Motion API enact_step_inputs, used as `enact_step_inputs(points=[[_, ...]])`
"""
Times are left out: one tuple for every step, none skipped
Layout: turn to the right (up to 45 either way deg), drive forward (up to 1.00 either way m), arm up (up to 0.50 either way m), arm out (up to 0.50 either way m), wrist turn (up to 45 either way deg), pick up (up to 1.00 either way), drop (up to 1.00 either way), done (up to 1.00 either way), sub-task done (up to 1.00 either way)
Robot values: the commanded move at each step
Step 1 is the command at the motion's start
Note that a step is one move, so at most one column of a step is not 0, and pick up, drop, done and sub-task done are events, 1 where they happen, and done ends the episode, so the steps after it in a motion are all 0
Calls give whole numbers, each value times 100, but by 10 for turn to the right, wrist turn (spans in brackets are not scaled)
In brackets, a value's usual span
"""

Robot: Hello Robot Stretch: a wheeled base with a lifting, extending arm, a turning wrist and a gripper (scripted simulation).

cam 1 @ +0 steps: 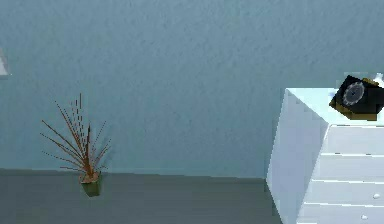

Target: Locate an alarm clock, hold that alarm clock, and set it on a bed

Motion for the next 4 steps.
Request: enact_step_inputs(points=[[60, 0, 0, 0, 0, 0, 0, 0, 0], [0, 35, 0, 0, 0, 0, 0, 0, 0], [390, 0, 0, 0, 0, 0, 0, 0, 0], [0, 20, 0, 0, 0, 0, 0, 0, 0]])
